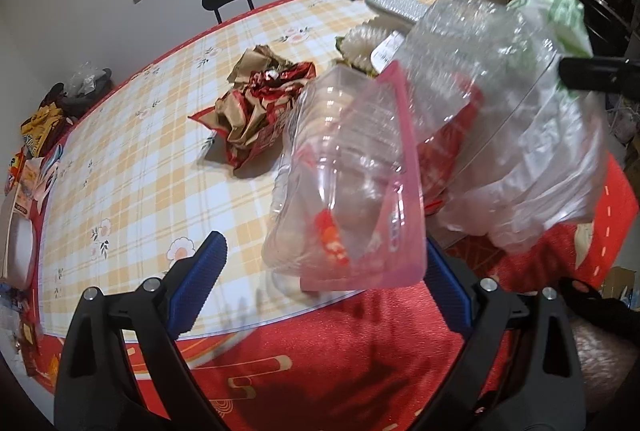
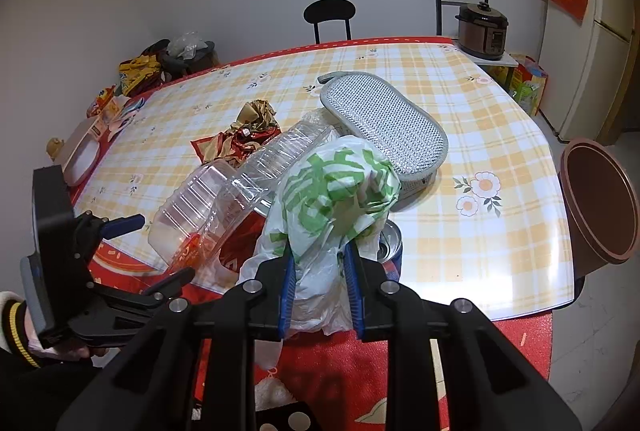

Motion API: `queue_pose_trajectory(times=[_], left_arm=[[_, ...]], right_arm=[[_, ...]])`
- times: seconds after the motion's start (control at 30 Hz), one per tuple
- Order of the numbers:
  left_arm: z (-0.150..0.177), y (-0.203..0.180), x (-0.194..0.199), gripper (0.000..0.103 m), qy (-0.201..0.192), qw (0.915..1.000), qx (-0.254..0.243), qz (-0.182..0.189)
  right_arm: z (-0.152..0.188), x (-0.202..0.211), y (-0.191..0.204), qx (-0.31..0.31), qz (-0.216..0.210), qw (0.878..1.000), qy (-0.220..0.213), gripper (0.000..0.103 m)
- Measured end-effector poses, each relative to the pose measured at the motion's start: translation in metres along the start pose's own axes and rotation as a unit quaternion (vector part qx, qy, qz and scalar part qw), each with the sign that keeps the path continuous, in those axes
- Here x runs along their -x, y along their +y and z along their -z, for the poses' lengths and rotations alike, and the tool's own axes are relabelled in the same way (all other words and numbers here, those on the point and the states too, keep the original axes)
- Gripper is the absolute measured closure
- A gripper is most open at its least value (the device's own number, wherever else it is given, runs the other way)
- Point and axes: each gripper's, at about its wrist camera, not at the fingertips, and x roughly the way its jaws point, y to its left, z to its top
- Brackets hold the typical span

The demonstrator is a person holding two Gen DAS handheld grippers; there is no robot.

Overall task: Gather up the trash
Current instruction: 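Grasp the clear plastic container rim with the left gripper while right holds bag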

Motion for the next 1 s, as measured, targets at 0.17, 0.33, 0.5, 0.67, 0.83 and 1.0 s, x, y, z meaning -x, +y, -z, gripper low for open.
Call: queue_pose_trajectory(times=[0.17,0.33,0.5,0.67,0.83,1.0], left_arm=[[0.001,0.008,-0.002,0.032,0.002,0.9999,0.017,0.001],[0.001,0.018,0.003,0.063,-0.008,0.9992,0.039,-0.001],[0.003,0.034,0.004,0.088,-0.013,0.9973,0.072,0.0],[0.007,0.039,0.007,0.09,-0.023,0.9965,0.08,0.005],[0.008,0.044,0.019,0.096,-0.052,0.9946,0.089,0.012],[0.007,0.057,0.029,0.096,-0.072,0.9903,0.116,0.023]], right_arm=[[-0.001,-0.001,0.0,0.0,-0.001,1.0,0.0,0.08],[-0.001,-0.001,0.0,0.001,-0.004,1.0,-0.001,0.08],[-0.001,-0.001,0.0,0.0,-0.007,1.0,-0.003,0.081],[-0.001,0.001,0.001,0.0,-0.008,1.0,-0.004,0.081],[0.0,0.003,0.002,-0.001,-0.009,1.0,-0.007,0.081],[0.0,0.008,0.001,-0.006,-0.009,1.0,-0.015,0.082]])
